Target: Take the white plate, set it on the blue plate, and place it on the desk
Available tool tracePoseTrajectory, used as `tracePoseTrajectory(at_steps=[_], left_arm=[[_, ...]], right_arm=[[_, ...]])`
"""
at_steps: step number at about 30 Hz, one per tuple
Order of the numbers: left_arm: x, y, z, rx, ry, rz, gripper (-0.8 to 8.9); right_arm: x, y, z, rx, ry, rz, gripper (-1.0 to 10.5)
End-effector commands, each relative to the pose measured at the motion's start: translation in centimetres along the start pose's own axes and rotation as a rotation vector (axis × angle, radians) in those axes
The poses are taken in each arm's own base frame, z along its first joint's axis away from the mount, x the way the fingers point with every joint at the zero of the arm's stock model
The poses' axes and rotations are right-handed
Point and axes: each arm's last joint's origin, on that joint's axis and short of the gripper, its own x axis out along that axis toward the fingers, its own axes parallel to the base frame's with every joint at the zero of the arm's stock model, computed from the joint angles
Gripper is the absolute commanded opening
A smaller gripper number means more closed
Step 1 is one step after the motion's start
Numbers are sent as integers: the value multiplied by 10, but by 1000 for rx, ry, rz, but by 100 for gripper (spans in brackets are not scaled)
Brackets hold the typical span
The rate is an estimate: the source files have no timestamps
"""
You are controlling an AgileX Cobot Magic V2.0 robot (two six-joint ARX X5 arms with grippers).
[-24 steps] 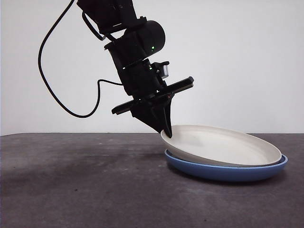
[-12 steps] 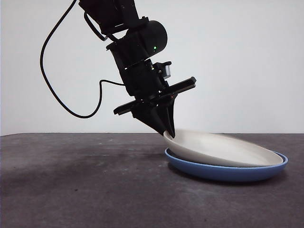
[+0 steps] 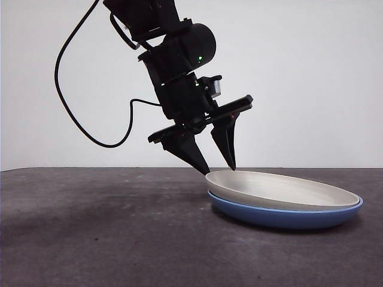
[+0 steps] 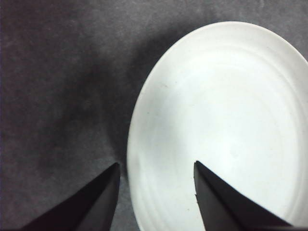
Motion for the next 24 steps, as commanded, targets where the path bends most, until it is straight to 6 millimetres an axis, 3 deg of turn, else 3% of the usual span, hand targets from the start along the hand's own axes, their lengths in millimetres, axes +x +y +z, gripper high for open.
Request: tracePoseTrajectory(at_steps=[1,7,16,24], left_arm=[[-1,-5,7,29,-10,-7,253],[-40,-5,16,57,-69,-7,253],[-137,2,14,85,-164,17,252],[-220,9,-6,109,-274,51,250]], right_arm=[[-3,2,4,-3,-20,-2,394],[-3,0,4,-2,-19,-79,394],[-3,-3,4,0,-18,-159,394],[0,-6,6,8,-3,-212,394]])
